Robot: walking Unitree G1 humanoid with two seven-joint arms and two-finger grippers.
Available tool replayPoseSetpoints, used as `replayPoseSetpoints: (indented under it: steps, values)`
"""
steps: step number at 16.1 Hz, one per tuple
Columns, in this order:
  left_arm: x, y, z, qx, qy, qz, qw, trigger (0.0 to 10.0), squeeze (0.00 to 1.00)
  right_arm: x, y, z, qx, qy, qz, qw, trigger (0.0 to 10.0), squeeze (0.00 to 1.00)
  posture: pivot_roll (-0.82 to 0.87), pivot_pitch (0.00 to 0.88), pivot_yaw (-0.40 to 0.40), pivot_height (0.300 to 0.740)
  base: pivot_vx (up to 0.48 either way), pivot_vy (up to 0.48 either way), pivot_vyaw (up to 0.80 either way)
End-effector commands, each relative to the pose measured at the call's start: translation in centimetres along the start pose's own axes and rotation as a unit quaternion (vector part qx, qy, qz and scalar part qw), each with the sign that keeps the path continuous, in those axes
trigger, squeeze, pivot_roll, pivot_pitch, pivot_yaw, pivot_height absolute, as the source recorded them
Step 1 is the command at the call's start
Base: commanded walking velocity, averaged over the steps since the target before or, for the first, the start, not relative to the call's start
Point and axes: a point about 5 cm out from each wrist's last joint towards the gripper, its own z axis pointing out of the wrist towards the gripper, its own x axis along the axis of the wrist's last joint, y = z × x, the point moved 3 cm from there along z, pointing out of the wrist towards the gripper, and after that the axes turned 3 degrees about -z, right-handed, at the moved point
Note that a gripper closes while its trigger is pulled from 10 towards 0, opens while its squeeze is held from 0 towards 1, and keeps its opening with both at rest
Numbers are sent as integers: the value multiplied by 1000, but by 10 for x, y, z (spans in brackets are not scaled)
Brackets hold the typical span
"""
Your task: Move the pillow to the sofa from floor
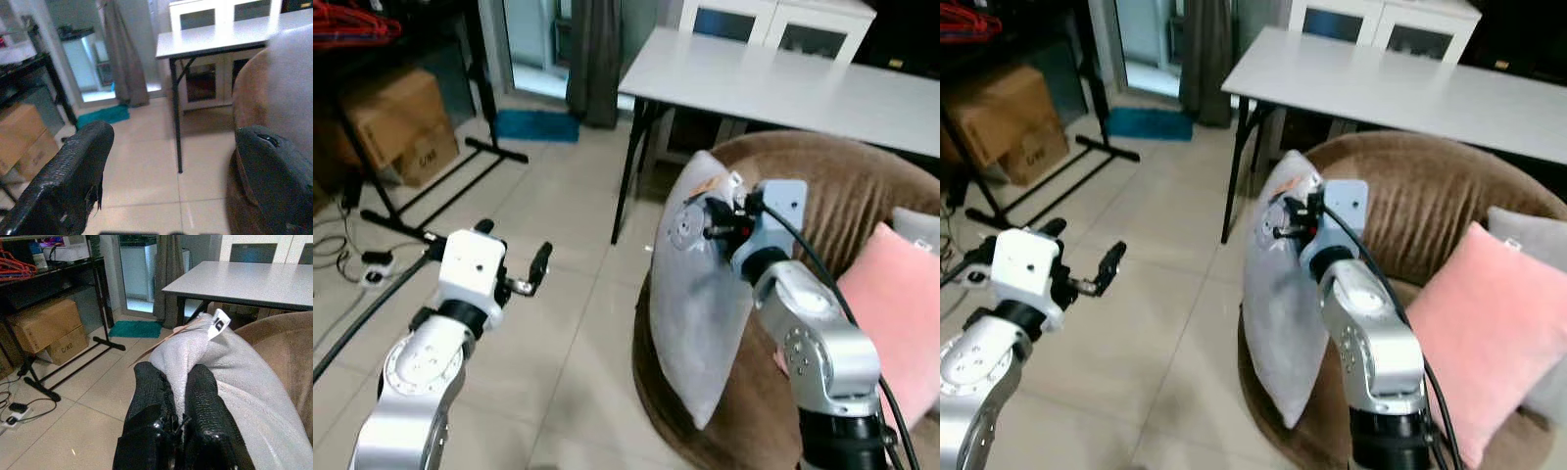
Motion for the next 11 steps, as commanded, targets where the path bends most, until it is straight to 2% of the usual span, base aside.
replayPoseSetpoints:
  steps: [1, 7, 11]
  values:
    - [5, 9, 1, -19, 9, 1, 1000, 10000, 259, 12, 13, -2, -22, 27, -8, 999, 10000, 0, 24, 0, -59, 740, 326, 0, 0]
    - [2, 17, 1, -57, 1, 9, 998, 10000, 259, 4, 16, -2, -32, 7, -7, 999, 10000, 0, 22, 0, -36, 740, 321, 0, -728]
    - [3, 20, 4, -73, 2, 13, 997, 10000, 255, 3, 16, -4, -39, 8, -8, 999, 10000, 0, 17, 0, -22, 740, 312, 0, -111]
